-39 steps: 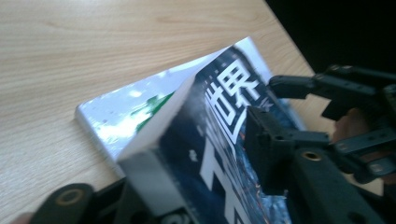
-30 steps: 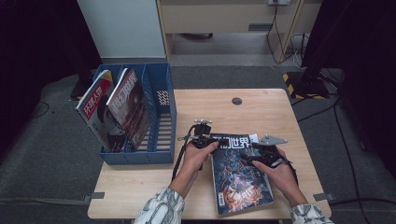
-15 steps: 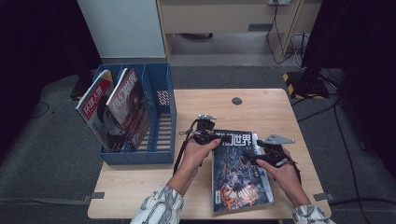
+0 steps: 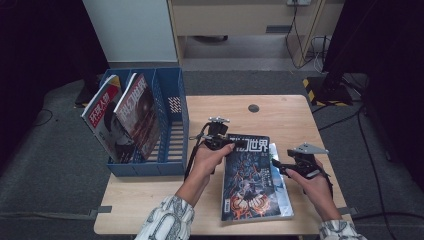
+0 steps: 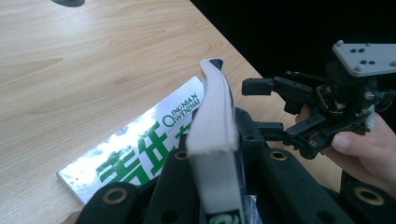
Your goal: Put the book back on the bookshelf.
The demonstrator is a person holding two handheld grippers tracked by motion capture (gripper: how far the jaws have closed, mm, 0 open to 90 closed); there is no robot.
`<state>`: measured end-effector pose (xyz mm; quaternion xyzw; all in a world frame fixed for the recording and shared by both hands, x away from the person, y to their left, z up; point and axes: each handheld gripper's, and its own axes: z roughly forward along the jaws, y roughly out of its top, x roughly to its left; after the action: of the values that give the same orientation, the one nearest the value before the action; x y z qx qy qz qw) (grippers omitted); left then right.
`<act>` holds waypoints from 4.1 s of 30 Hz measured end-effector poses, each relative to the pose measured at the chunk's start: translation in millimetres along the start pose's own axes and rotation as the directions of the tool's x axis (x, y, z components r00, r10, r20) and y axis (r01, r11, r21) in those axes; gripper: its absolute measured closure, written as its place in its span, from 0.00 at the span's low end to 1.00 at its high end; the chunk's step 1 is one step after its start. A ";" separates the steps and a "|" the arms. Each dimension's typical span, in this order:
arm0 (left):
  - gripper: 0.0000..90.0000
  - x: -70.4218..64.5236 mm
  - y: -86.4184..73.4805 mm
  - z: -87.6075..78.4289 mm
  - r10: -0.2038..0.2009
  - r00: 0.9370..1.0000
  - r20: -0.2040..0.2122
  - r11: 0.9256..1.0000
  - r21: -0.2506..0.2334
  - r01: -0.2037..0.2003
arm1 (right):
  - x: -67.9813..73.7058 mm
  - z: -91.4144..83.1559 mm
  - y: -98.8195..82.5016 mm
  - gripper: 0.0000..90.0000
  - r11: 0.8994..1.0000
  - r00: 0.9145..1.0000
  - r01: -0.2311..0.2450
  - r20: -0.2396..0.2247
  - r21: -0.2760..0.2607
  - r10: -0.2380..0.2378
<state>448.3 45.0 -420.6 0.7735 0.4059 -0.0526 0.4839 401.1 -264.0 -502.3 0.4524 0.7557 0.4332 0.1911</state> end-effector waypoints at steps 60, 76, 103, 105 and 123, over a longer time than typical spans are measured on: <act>0.91 -25.6 50.7 -98.7 0.057 0.997 -0.052 0.988 -0.140 -0.064 | -20.2 2.2 -15.4 0.20 0.993 0.986 -0.042 0.163 0.110 0.024; 0.91 -28.6 62.8 -118.1 0.061 0.995 -0.084 0.985 -0.156 -0.073 | -25.6 4.1 -20.9 0.18 0.989 0.981 -0.047 0.193 0.143 0.019; 0.91 -29.7 66.2 -153.2 0.058 0.989 -0.135 0.971 -0.221 -0.087 | -30.2 13.9 -30.9 0.12 0.986 0.978 -0.055 0.210 0.156 0.021; 0.91 -30.4 67.3 -157.2 0.059 0.989 -0.138 0.970 -0.225 -0.090 | -30.2 13.9 -31.0 0.12 0.986 0.978 -0.054 0.210 0.155 0.021; 0.91 -23.1 68.1 -204.2 0.026 0.983 -0.183 0.962 -0.262 -0.075 | -30.2 13.8 -30.9 0.12 0.986 0.978 -0.055 0.209 0.157 0.021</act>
<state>415.6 179.4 -254.1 0.7128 0.4310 0.0844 0.5468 410.1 -289.7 -538.6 0.5234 0.7556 0.3246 0.2232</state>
